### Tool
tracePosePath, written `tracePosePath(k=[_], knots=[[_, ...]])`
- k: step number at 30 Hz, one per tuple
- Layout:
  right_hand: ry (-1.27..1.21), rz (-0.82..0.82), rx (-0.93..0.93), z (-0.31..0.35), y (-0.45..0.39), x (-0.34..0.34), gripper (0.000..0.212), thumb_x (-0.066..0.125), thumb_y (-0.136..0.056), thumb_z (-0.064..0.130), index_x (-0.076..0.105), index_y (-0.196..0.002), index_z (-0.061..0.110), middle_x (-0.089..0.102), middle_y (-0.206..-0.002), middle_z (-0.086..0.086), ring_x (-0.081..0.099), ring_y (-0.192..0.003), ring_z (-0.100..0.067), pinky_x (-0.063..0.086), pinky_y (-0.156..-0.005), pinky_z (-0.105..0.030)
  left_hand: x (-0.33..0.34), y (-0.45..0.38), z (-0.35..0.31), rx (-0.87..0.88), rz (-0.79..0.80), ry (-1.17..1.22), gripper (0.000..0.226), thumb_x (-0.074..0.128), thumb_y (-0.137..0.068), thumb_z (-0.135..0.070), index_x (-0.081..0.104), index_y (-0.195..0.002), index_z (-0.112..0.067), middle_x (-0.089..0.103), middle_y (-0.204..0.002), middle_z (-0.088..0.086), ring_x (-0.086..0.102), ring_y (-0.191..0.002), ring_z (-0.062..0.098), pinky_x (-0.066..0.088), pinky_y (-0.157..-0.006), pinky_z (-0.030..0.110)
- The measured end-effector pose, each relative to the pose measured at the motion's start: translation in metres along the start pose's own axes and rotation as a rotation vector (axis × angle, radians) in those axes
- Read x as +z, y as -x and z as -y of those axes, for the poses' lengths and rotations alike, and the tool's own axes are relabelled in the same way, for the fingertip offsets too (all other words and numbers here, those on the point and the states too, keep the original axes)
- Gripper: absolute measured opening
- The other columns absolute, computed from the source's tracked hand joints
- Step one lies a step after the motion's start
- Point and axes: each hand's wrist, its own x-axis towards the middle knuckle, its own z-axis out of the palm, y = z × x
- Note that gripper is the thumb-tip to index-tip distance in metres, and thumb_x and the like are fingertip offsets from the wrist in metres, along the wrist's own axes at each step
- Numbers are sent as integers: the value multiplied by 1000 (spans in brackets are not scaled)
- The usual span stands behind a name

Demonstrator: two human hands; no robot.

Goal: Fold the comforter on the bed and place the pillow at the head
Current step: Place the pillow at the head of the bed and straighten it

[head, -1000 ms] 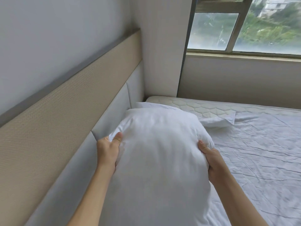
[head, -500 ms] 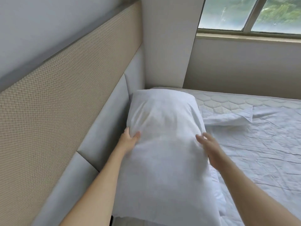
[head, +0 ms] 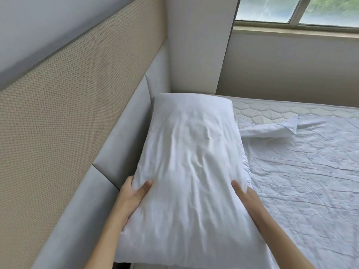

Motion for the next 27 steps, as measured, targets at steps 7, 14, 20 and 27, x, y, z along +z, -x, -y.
tracePosePath(k=[7, 14, 20, 27], knots=[[56, 98, 137, -6, 0, -12, 41, 60, -96, 51, 71, -119, 19, 78, -95, 6, 74, -88, -12, 57, -71, -26, -10, -19, 14, -99, 213, -84, 115, 69, -36, -94, 60, -122, -18, 72, -116, -3, 71, -100, 12, 58, -85, 31], [-78, -7, 125, 47, -107, -11, 82, 55, -75, 86, 67, -120, 18, 63, -92, -3, 57, -77, -23, 44, -69, -37, 14, -130, -68, -67, 138, 82, 103, 65, -59, -88, 59, -125, -9, 70, -116, 7, 70, -98, 22, 57, -84, 37], [-176, -32, 100, 65, -170, 4, 92, 64, -67, 85, 66, -124, 13, 74, -117, -4, 71, -106, -23, 56, -96, -41, 43, -193, -86, -90, 98, 187, 74, 62, -81, -69, 65, -115, -3, 73, -98, 8, 71, -86, 24, 54, -69, 29], [-257, -62, 41, 81, -206, 14, 27, 69, -95, 24, 69, -114, 4, 75, -96, -6, 73, -75, -15, 58, -63, -26, 62, -218, -98, -33, 53, 192, 43, 71, -88, -50, 64, -111, -14, 67, -88, -2, 61, -72, 8, 45, -54, 19]])
